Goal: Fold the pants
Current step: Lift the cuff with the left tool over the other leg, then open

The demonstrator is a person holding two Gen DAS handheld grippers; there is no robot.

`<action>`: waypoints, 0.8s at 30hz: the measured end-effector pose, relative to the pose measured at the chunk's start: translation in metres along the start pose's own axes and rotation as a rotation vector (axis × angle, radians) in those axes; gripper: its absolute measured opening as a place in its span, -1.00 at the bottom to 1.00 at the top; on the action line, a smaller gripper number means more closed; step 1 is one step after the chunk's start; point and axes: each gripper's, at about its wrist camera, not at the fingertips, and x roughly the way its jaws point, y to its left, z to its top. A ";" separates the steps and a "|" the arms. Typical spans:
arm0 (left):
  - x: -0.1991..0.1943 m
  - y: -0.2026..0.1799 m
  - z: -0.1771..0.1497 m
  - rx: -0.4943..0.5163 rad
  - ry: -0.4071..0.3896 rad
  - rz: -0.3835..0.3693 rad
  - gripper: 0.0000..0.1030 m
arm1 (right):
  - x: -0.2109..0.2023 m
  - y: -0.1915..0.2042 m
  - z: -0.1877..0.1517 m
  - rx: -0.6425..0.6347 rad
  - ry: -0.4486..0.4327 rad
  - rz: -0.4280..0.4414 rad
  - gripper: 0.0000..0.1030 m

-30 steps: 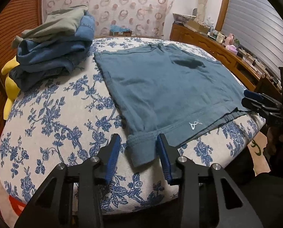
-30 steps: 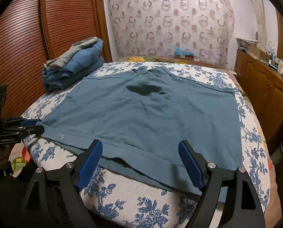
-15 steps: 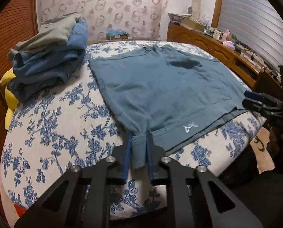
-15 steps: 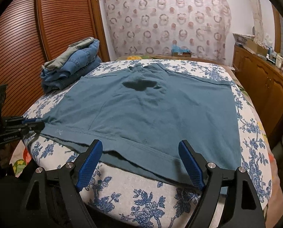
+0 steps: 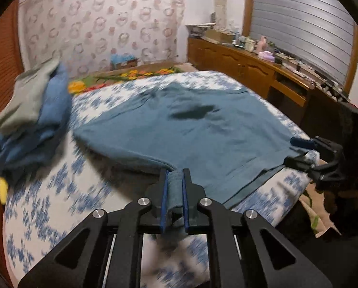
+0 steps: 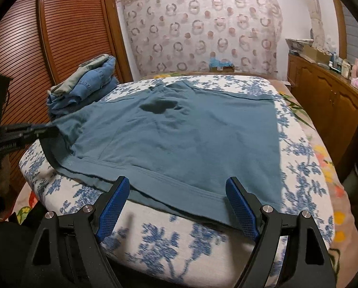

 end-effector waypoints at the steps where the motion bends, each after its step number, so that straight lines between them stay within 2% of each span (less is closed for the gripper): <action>1: 0.002 -0.006 0.005 0.013 -0.004 -0.009 -0.78 | -0.002 -0.003 -0.001 0.005 -0.004 -0.004 0.62; 18: 0.045 -0.118 0.069 0.189 0.016 -0.164 -0.78 | -0.043 -0.064 -0.016 0.085 -0.082 -0.094 0.62; 24: 0.055 -0.142 0.076 0.194 0.034 -0.199 -0.78 | -0.051 -0.073 -0.022 0.114 -0.075 -0.120 0.62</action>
